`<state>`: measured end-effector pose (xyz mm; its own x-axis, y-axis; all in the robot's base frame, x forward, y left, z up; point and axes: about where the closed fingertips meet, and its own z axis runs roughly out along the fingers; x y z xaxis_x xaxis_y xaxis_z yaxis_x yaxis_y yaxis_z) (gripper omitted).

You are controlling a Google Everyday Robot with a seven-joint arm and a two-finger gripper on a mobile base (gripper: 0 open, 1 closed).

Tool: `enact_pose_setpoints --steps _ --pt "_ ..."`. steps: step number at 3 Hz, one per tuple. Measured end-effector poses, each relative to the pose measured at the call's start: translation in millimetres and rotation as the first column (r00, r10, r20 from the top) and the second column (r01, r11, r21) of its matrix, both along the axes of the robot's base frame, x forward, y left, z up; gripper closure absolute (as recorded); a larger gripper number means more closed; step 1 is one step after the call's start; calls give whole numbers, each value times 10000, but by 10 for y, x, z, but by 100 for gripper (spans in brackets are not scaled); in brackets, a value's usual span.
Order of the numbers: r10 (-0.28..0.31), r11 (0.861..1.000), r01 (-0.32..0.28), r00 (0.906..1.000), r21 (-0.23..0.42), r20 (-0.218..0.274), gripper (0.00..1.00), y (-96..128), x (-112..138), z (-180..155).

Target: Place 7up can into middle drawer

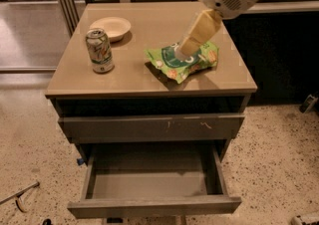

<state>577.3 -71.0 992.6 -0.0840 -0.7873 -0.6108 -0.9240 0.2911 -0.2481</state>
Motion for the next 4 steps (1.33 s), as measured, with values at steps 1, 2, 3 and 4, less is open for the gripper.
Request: enact_pose_setpoints --steps 1,2,3,4 --pt "267 9881 -287 9995 1510 154 0 553 279 129" --pt "988 9680 -1079 9938 2264 512 0 1129 343 196" --pt "1027 9659 -1131 9931 2329 563 0 1176 348 208" --pt "954 9612 -1057 9941 2549 524 0 1216 354 171"
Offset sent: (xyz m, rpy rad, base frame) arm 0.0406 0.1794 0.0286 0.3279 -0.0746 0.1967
